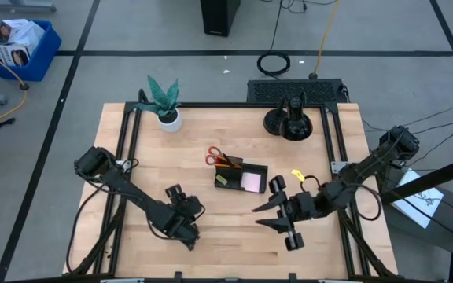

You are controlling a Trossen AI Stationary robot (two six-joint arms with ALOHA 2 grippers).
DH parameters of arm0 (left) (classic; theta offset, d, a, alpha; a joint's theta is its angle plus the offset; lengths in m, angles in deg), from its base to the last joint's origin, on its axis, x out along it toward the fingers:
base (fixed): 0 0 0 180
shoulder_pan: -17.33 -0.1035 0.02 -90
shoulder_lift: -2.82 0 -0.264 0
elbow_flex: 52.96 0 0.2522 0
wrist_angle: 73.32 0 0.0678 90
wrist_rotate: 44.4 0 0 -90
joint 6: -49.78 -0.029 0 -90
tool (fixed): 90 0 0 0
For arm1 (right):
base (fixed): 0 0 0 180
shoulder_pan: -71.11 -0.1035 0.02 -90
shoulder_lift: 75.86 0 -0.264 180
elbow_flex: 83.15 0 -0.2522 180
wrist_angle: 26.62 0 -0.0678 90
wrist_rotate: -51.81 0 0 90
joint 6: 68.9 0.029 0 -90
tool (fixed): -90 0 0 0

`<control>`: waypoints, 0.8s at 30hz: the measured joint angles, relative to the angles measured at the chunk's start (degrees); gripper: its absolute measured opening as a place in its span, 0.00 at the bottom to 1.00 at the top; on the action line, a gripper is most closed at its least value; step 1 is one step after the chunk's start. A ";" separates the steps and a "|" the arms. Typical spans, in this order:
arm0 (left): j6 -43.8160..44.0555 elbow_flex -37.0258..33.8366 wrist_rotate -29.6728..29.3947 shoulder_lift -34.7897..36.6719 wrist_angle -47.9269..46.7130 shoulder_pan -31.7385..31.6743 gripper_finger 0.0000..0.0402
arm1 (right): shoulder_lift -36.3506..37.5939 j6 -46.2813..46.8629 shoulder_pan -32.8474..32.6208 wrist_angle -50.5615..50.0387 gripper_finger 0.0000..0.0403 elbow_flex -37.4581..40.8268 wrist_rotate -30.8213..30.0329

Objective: Pick and place office supplies into organizer
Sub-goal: Put the top left black binder clip into the desk organizer

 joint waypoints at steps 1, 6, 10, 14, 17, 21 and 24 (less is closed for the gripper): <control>-0.89 -0.02 1.02 0.00 0.36 0.00 0.52 | 0.00 0.01 0.13 -0.58 0.27 0.00 -0.02; -5.60 -0.02 2.48 0.00 2.62 0.04 0.52 | 0.00 0.00 0.50 -1.78 0.27 0.00 -0.02; -6.59 -0.09 2.26 0.00 2.61 -0.47 0.52 | 0.00 -0.14 0.48 -2.08 0.27 0.00 0.00; -7.25 -0.09 2.15 0.00 2.62 -1.52 0.52 | 0.00 -0.16 0.48 -3.14 0.27 0.00 0.00; -8.86 -0.09 2.09 0.00 2.60 -2.24 0.52 | 0.00 -0.17 0.48 -3.70 0.27 0.00 0.02; -9.91 -0.95 2.11 0.02 2.70 -3.01 0.52 | 0.00 -0.18 0.48 -3.57 0.27 0.00 0.04; -9.63 -2.28 3.17 0.02 2.64 -3.37 0.52 | 0.00 -0.18 0.48 -3.64 0.27 0.00 0.03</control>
